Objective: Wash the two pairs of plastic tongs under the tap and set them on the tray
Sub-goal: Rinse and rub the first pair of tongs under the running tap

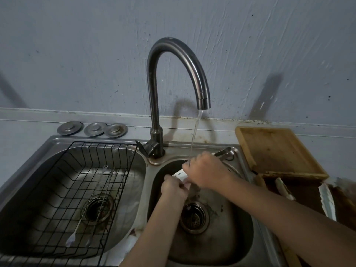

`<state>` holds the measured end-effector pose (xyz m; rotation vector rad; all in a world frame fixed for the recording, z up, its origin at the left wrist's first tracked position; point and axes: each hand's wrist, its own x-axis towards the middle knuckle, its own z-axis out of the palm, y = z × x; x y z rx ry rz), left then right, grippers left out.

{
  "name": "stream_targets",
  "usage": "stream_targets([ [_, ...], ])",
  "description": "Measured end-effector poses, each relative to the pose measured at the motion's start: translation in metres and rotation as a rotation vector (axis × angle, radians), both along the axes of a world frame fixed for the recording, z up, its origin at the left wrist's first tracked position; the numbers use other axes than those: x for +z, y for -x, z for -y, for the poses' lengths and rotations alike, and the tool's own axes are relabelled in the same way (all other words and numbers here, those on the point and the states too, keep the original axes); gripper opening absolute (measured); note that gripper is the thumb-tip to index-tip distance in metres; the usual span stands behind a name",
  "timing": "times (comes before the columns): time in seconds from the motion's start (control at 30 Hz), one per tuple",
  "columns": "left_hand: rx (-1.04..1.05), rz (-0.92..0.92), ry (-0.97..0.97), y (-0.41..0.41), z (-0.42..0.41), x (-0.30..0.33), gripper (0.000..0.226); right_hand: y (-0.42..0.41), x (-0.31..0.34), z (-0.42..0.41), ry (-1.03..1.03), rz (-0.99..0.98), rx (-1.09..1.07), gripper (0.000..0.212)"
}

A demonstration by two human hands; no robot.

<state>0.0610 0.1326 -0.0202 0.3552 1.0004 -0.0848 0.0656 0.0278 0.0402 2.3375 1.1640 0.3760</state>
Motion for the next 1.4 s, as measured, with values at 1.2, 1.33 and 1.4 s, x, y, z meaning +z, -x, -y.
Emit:
stream_targets([
  [1.2, -0.593, 0.513, -0.789, 0.019, -0.028, 0.049, 0.039, 0.036, 0.001, -0.006, -1.866, -1.997, -0.567, 0.049],
  [1.33, -0.526, 0.400, -1.002, 0.018, -0.043, 0.032, 0.042, 0.035, -0.009, -0.003, -2.000, -1.935, -0.604, 0.039],
  [1.4, -0.441, 0.309, -1.198, 0.016, -0.056, 0.029, 0.039, 0.036, -0.014, 0.000, -2.060, -1.913, -0.607, 0.032],
])
